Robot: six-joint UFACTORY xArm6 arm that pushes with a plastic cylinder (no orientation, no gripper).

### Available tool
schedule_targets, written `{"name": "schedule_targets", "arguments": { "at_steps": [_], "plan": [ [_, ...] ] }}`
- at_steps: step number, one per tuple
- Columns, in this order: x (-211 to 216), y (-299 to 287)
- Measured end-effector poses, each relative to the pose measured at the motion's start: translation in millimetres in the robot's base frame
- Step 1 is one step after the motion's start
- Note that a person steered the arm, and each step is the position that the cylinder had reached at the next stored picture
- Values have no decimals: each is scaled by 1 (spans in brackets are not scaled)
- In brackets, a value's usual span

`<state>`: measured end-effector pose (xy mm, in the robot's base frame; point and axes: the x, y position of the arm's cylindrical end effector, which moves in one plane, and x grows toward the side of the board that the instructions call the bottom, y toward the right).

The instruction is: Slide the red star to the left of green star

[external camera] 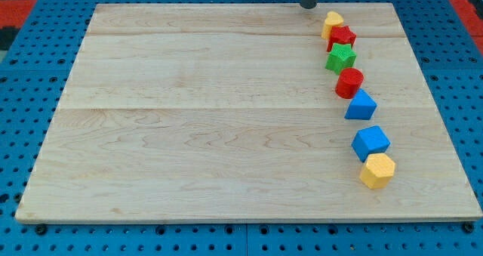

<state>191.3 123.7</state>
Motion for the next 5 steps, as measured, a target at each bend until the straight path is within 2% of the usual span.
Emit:
{"name": "schedule_targets", "arguments": {
  "at_steps": [1,2,3,5],
  "plan": [
    [11,31],
    [44,66],
    [75,9],
    [64,30]
  ]
}}
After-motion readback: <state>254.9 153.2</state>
